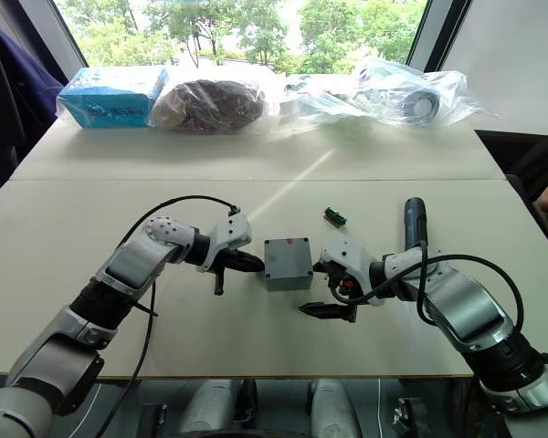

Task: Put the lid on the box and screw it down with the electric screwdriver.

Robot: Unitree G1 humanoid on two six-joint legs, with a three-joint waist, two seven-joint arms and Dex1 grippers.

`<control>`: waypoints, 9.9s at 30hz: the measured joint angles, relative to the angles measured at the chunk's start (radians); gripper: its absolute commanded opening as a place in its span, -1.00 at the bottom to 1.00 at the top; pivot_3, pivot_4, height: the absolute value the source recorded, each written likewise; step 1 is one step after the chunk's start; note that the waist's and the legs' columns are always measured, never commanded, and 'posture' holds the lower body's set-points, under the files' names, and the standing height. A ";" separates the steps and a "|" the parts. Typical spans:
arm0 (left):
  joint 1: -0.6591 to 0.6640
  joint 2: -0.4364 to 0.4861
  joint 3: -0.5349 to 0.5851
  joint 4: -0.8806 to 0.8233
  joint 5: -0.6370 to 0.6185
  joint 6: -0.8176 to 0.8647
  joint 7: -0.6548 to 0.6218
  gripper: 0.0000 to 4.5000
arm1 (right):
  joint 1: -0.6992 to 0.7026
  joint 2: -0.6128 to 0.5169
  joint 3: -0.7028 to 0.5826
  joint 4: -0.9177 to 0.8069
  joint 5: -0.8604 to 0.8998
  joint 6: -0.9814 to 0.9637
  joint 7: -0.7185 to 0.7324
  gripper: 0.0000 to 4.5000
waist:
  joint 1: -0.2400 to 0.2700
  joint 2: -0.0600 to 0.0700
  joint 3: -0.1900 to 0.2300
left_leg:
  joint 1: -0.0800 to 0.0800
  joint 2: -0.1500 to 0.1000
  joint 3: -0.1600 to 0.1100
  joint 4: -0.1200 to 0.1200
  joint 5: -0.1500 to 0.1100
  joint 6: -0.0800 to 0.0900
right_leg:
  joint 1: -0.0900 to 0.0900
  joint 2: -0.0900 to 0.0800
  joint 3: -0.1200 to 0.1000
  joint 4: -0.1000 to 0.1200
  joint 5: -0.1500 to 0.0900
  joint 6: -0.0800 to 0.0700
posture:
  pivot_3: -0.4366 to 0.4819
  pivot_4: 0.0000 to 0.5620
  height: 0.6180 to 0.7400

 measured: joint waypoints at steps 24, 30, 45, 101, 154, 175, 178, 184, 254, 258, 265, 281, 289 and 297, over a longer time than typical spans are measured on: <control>-0.125 0.070 0.189 -0.066 -0.160 0.107 -0.035 -1.00 | -0.189 0.107 -0.295 0.434 0.021 -0.121 -0.148 0.78 | -0.003 0.000 0.000 | 0.002 0.000 0.001 -0.001 0.003 -0.005 | 0.001 0.000 0.001 0.000 0.000 0.000 | -0.05 -0.47 1.00; -0.129 0.057 0.185 -0.105 -0.175 0.122 -0.036 -1.00 | -0.260 0.207 -0.194 0.752 -0.112 -0.344 -0.143 -0.04 | -0.003 0.000 0.000 | 0.002 0.000 0.003 -0.001 0.004 -0.007 | 0.001 0.000 0.002 0.000 0.000 0.000 | -0.05 -0.47 1.00; -0.089 0.077 0.166 -0.160 -0.174 0.133 0.003 -1.00 | -0.300 0.257 -0.194 0.856 -0.160 -0.439 -0.112 -0.04 | -0.007 0.000 0.000 | 0.002 0.000 0.003 -0.001 0.004 -0.007 | 0.001 0.001 0.002 0.000 0.000 0.000 | -0.05 -0.47 1.00; -0.034 0.187 0.188 -0.256 -0.327 0.204 -0.085 -1.00 | 0.036 0.272 -0.257 -0.010 0.098 0.012 -0.320 -0.98 | -0.003 0.000 0.000 | 0.003 0.000 0.002 -0.001 0.002 -0.003 | 0.001 0.001 0.002 0.000 0.000 0.000 | -0.05 -0.47 1.00; -0.031 0.159 0.186 -0.244 -0.306 0.197 -0.066 -1.00 | 0.043 0.238 -0.242 0.021 0.101 -0.034 -0.322 -0.98 | -0.001 0.000 0.000 | 0.003 0.000 0.002 -0.001 0.002 -0.003 | 0.001 0.001 0.002 0.000 0.000 0.000 | -0.05 -0.47 1.00; -0.031 0.157 0.166 -0.236 -0.305 0.189 -0.066 -1.00 | 0.043 0.245 -0.248 0.024 0.131 -0.009 -0.335 -0.98 | -0.001 0.000 0.000 | 0.003 0.000 0.002 -0.001 0.002 -0.003 | 0.001 0.001 0.002 0.000 0.000 0.000 | -0.05 -0.47 1.00; -0.031 0.157 0.166 -0.236 -0.306 0.181 -0.066 -1.00 | 0.043 0.246 -0.233 0.024 0.122 -0.012 -0.335 -0.98 | -0.001 0.000 0.000 | 0.003 0.000 0.002 -0.001 0.002 -0.003 | 0.001 0.001 0.002 0.000 0.000 0.000 | -0.05 -0.47 1.00; -0.031 0.157 0.166 -0.236 -0.306 0.180 -0.063 -1.00 | 0.035 0.248 -0.214 0.041 0.111 -0.020 -0.334 -0.75 | -0.002 0.000 0.000 | 0.003 0.000 0.002 -0.001 0.002 -0.003 | 0.001 0.001 0.002 0.000 0.000 0.000 | -0.05 -0.47 1.00; -0.014 0.167 0.180 -0.379 -0.328 0.164 -0.004 -1.00 | -0.647 -0.166 0.208 1.060 0.024 0.520 -0.075 0.49 | -0.008 0.000 0.000 | 0.003 0.000 0.004 -0.002 0.000 -0.001 | 0.001 0.000 0.003 -0.001 0.000 0.000 | -0.05 -0.47 1.00; -0.001 0.168 0.188 -0.388 -0.332 0.175 0.010 -1.00 | -0.680 -0.126 0.216 1.136 -0.033 0.493 -0.024 -0.10 | -0.011 -0.001 0.000 | 0.003 0.001 0.004 -0.002 0.000 -0.001 | 0.001 0.001 0.003 -0.001 0.000 0.000 | -0.05 -0.47 1.00; -0.001 0.170 0.189 -0.388 -0.342 0.177 0.018 -1.00 | -0.684 -0.113 0.234 1.158 -0.117 0.444 0.067 -0.14 | -0.018 -0.002 -0.001 | 0.003 0.001 0.003 -0.002 0.001 -0.001 | 0.002 0.001 0.002 -0.001 0.000 0.000 | -0.05 -0.47 1.00; -0.082 0.174 0.149 -0.192 -0.292 0.109 -0.070 -1.00 | -0.488 0.348 -0.751 0.349 0.314 0.179 -0.443 -0.14 | -0.004 0.008 0.006 | -0.001 0.006 0.005 -0.003 0.006 -0.011 | -0.004 0.006 0.003 0.000 0.001 0.001 | -0.05 -0.47 1.00; -0.115 0.112 0.100 -0.142 -0.254 0.086 -0.074 -1.00 | -0.259 0.554 -0.700 0.019 0.464 0.114 -0.586 -0.14 | -0.001 0.008 0.007 | -0.001 0.001 0.006 -0.002 0.005 -0.008 | -0.003 0.001 0.004 0.000 0.002 0.002 | -0.05 -0.47 1.00; -0.113 0.066 0.016 -0.153 -0.204 0.050 -0.088 -1.00 | -0.116 0.573 -0.524 -0.043 0.336 -0.068 -0.595 -0.14 | -0.006 0.008 0.007 | -0.001 0.001 0.005 -0.002 0.005 -0.008 | -0.004 0.002 0.004 0.000 0.002 0.002 | -0.05 -0.47 1.00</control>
